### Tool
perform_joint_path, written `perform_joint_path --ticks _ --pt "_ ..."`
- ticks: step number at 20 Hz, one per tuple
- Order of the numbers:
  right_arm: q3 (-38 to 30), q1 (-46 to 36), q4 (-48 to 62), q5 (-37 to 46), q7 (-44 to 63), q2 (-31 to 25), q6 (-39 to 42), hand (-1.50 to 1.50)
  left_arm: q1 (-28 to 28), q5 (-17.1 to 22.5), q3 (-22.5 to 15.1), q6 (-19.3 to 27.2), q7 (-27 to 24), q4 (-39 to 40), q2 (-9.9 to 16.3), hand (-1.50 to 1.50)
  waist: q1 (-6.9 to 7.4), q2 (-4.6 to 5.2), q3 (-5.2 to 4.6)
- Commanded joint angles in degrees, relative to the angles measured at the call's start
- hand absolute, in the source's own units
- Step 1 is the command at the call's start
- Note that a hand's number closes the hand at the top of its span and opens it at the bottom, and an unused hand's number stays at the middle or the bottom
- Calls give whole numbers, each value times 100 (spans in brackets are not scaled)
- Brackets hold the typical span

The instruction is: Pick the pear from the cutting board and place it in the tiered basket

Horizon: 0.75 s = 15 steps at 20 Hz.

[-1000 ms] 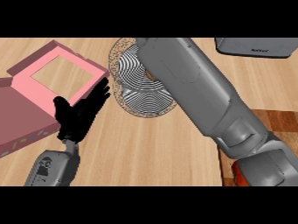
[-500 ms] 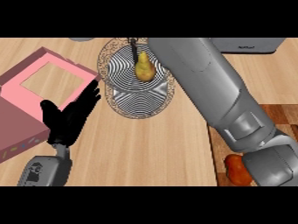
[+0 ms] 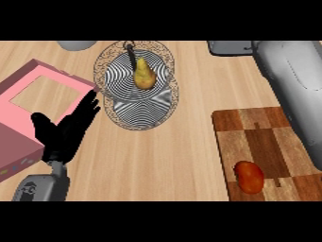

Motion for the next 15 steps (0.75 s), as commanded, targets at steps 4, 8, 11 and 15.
perform_joint_path --ticks 4,8,11,15 --pt "-521 1532 -1827 -948 92 -1572 1822 -150 -28 -22 37 47 -66 94 -41 0 -86 6 -1" --pt "-1312 2398 -2438 -1698 148 -2530 2682 -150 38 -6 63 116 10 -96 -56 0 -84 6 3" --pt "-1755 3374 -3179 -2055 138 -2754 2896 -150 -284 87 184 -42 206 -6 143 0 -81 17 -1" --pt "-2813 3863 -2810 -2605 -197 -3337 3710 -150 -146 128 154 -196 48 56 133 0 83 60 -4"
